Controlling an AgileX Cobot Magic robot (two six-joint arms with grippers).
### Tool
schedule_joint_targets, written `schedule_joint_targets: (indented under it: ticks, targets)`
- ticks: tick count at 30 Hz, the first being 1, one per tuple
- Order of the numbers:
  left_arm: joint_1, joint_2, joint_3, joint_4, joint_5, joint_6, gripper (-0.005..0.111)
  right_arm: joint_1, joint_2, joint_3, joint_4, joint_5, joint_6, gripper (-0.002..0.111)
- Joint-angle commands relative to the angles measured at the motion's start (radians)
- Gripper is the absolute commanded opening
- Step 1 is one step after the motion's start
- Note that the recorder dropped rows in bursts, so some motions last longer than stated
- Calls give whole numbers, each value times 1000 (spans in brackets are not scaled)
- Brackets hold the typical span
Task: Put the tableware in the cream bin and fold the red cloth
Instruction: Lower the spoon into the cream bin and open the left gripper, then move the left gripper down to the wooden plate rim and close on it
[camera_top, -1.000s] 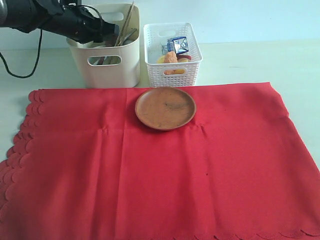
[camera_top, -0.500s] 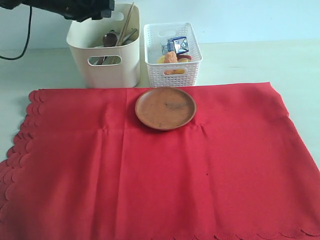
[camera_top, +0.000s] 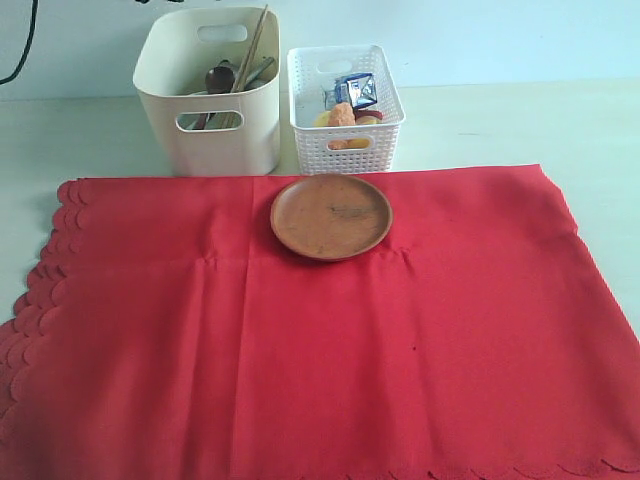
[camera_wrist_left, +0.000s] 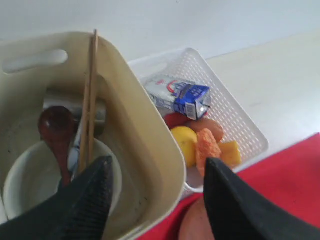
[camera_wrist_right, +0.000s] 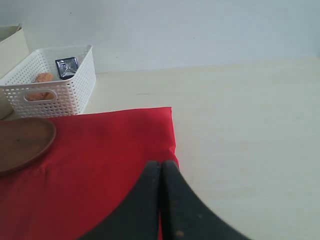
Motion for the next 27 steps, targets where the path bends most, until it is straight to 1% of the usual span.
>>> schedule_joint_targets:
  ticks: [1, 3, 6, 15, 21, 23, 27]
  targets:
    - [3, -19, -8, 6, 142, -87, 54, -2, -6, 4, -3, -8, -2, 0]
    - [3, -19, -8, 10, 193, -140, 54, -2, -6, 4, -3, -8, -2, 0]
    - [3, -19, -8, 10, 266, -174, 54, -2, -6, 4, -3, -8, -2, 0]
    - [3, -19, -8, 15, 459, -203, 54, -2, -6, 4, -6, -8, -2, 0]
    - [3, -19, 0, 57, 590, -240, 54, -2, -6, 4, -6, -8, -2, 0]
    - [3, -19, 28, 57, 603, -240, 54, -2, -6, 4, -6, -8, -2, 0]
    - [3, -19, 161, 0, 603, -220, 54, -2, -6, 4, -6, -8, -2, 0]
